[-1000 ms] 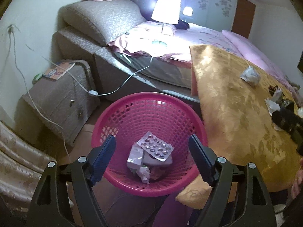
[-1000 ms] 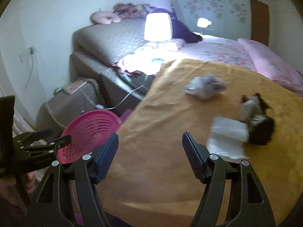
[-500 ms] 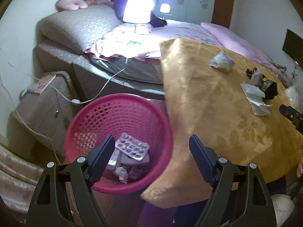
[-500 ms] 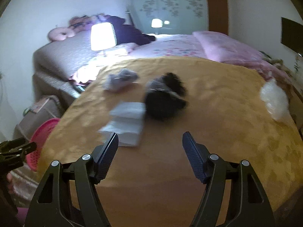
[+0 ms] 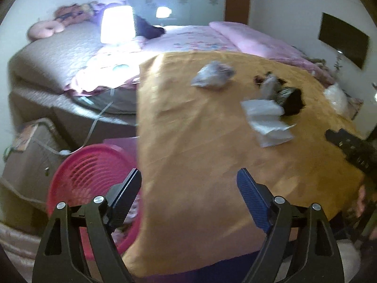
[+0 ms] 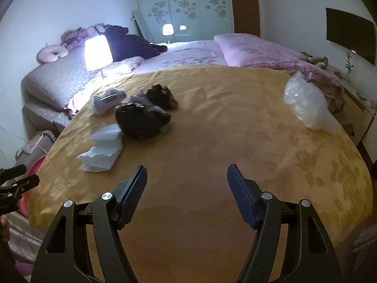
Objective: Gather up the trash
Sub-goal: 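Move both open tools back over the bedspread toward the remaining trash, then grasp the white tissue with the left tool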
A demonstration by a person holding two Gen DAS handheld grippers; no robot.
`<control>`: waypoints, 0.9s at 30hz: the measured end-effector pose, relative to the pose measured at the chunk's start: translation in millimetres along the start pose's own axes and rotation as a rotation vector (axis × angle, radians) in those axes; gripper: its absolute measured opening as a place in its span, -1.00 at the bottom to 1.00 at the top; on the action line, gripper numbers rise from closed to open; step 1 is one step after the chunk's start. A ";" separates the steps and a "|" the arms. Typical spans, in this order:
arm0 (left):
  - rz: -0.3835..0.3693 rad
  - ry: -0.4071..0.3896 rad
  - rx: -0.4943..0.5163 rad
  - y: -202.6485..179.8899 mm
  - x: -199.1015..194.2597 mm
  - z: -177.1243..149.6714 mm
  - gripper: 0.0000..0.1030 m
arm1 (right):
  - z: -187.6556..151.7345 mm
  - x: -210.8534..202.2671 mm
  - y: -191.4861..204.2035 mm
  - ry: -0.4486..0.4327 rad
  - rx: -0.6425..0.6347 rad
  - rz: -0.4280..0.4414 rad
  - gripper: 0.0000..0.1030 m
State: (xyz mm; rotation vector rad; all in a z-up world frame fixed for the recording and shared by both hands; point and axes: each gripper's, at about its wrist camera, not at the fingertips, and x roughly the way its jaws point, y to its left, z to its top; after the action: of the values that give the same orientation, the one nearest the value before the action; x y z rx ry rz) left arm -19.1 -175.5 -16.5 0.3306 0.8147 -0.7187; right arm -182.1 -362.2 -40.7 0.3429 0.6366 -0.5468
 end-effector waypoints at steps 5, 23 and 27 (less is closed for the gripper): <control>-0.072 -0.003 0.042 -33.7 14.9 20.8 0.57 | -0.3 0.0 -13.8 0.000 0.026 -0.013 0.33; -0.127 0.070 0.099 -92.9 88.5 60.5 0.56 | -1.2 -1.2 -42.5 -0.010 0.084 -0.044 0.33; -0.120 0.059 0.119 -97.7 90.3 61.8 0.49 | -0.4 -0.1 -50.1 -0.010 0.099 -0.060 0.33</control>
State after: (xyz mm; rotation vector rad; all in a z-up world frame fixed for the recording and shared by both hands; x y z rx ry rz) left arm -10.8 -319.2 -44.6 0.4138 0.8550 -0.8752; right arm -211.2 -402.4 -47.7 0.4154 0.6127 -0.6384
